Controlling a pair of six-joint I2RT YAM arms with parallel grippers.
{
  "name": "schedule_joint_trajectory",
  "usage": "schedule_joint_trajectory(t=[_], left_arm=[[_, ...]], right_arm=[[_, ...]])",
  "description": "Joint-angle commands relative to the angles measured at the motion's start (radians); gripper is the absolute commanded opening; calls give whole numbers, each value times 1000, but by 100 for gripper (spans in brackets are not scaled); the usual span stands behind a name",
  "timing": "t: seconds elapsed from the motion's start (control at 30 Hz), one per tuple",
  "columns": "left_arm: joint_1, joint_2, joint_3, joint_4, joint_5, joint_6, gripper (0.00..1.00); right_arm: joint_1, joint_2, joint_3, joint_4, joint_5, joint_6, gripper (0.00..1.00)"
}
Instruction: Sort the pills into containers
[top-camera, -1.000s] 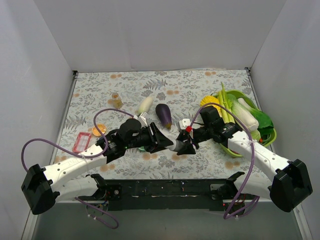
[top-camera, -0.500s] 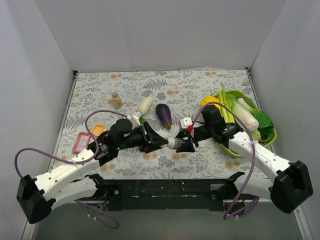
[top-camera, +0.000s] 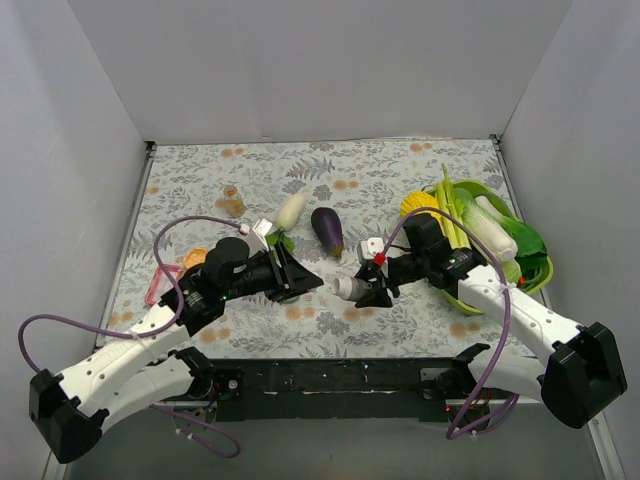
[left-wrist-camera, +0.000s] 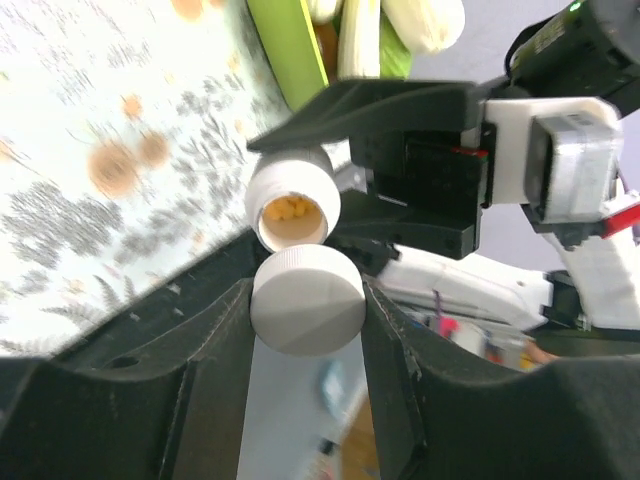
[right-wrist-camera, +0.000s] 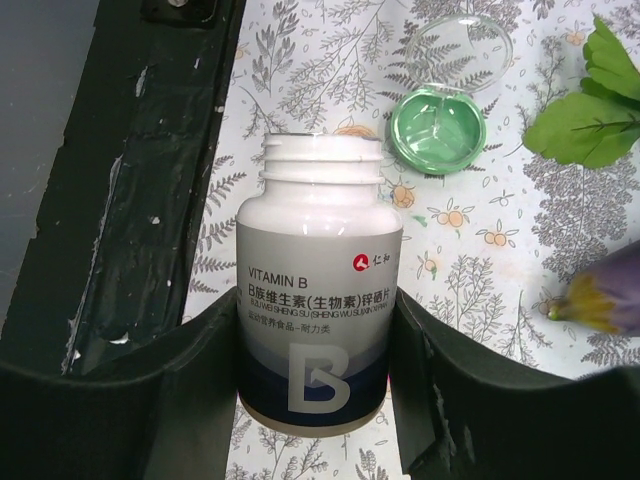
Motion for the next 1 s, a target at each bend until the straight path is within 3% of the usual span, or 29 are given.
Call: schedule_joint_trajectory(t=[0.0,0.07,0.2,0.33,0.5,0.6,0.73,0.8,0.87,0.97], left_arm=[[21,-138,85,-192,-192,298,16],[24,-198,76,-280,-328,332,16],[31,-235,70,-479,-574,259,10],[59,-226,61,-523,-631,252,10],[168,-117,78,-478,-595,338,9],[290,-72,88,-408,-527,418,9],[537,45,76,-268,-374,485,9],[649,177,67,-208,-251,514,10],[697,316,81,-187,-191,531,11],[716,440,130,-179,-217,550,13]], right_arm=[[-7,-32,-16,5,-20,-1,1],[-9,-32,-18,7,-20,0,1],[-16,-35,-18,7,-22,0,1],[-21,-33,-21,11,-25,5,1],[-25,-35,-16,10,-25,10,1],[-32,-46,-25,13,-28,8,1],[-36,-50,-27,19,-33,14,1],[-36,-55,-25,19,-36,14,1],[-39,-59,-28,21,-33,14,1],[-45,-70,-36,22,-36,14,1]])
